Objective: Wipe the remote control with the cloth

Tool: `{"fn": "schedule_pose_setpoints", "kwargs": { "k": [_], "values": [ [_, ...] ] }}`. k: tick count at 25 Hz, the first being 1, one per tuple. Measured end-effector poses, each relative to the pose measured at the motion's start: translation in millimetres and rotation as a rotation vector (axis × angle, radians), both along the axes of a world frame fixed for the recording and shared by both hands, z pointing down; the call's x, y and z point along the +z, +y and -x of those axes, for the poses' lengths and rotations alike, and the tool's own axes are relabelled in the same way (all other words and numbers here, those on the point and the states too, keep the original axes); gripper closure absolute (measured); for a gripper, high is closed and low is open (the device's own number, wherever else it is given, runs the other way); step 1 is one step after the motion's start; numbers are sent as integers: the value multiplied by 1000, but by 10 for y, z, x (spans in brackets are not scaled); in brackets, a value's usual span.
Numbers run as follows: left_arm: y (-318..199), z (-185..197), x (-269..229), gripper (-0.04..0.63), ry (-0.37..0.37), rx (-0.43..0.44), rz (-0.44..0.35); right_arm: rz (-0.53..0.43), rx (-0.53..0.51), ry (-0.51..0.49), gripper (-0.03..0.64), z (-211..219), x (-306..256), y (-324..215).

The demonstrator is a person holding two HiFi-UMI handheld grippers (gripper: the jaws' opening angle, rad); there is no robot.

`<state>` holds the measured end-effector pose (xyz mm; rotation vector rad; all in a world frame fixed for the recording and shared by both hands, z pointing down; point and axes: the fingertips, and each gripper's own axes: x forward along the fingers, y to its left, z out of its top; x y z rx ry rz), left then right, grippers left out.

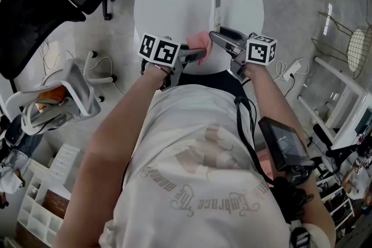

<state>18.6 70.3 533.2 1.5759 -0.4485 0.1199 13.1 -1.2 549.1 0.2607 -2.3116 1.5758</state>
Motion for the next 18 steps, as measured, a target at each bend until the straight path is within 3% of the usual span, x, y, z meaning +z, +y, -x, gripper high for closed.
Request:
{"fn": "schedule_pose_setpoints", "kwargs": {
  "k": [10,13,18],
  "values": [
    [17,370,31,560,-98,-120,-5,-106,-108,470,400,-238,551,-64],
    [16,422,21,560,-111,-148,-6,-145,-155,582,400,-295,641,-68],
    [71,510,6,560,-104,-177,-1,-188,-150,740,400,-353,746,-113]
  ]
}}
